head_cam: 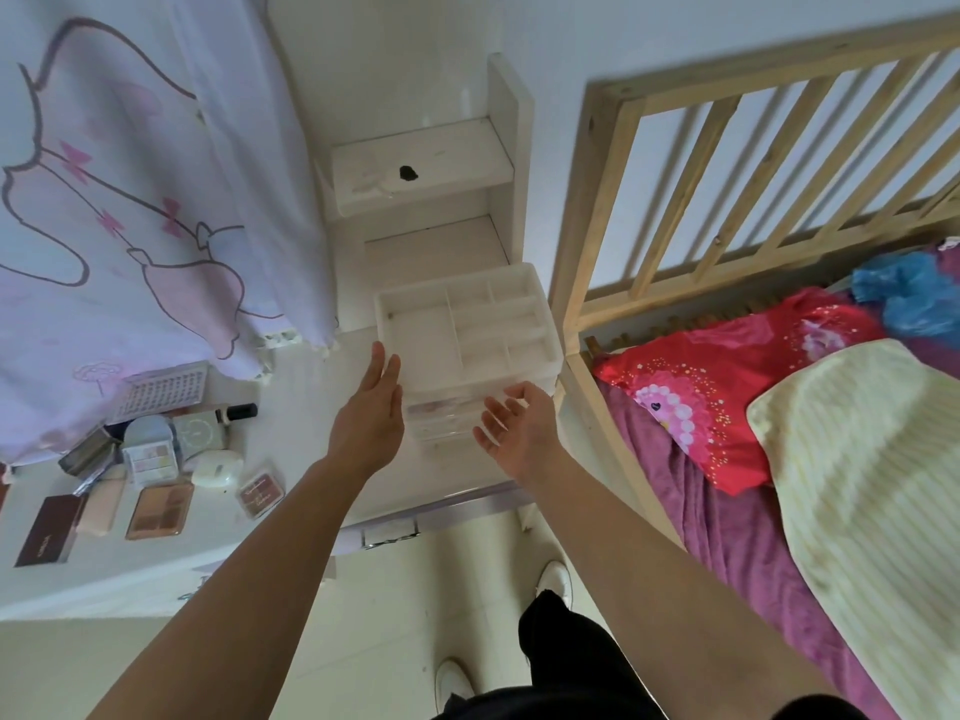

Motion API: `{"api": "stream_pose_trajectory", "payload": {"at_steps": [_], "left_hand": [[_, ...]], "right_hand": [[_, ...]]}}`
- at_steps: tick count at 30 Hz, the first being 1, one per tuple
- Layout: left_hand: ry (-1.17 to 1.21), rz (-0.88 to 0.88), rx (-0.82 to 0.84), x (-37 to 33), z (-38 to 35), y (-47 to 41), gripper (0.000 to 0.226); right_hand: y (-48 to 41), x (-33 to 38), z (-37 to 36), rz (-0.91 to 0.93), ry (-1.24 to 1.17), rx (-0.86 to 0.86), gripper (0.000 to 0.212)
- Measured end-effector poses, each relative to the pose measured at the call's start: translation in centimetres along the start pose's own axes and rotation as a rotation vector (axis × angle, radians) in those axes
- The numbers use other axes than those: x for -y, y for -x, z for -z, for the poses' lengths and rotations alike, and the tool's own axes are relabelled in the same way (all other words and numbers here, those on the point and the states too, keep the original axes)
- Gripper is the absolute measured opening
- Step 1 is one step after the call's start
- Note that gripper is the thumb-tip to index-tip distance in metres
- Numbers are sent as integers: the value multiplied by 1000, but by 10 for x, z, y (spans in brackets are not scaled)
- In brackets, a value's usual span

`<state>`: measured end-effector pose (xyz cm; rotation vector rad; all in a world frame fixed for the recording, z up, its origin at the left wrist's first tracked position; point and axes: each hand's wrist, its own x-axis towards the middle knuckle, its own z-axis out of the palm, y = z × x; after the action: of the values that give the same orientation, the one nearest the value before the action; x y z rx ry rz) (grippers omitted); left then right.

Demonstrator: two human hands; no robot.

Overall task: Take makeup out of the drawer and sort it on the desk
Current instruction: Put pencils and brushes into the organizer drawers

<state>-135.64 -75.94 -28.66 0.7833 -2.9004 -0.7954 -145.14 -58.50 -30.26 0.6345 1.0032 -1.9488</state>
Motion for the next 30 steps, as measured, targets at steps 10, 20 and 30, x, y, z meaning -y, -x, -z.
{"api": "stream_pose_trajectory", "payload": {"at_steps": [10, 20, 30], "left_hand": [[-116, 18, 70, -4, 5, 2, 51], [-296, 7, 96, 1, 7, -4, 53], [-419, -55, 45, -8, 13, 2, 39]], "right_hand": [[-5, -6, -19, -34, 214, -37, 65], [-7, -8, -5, -18, 259, -55, 70], [-10, -12, -6, -16, 222, -55, 63]]}}
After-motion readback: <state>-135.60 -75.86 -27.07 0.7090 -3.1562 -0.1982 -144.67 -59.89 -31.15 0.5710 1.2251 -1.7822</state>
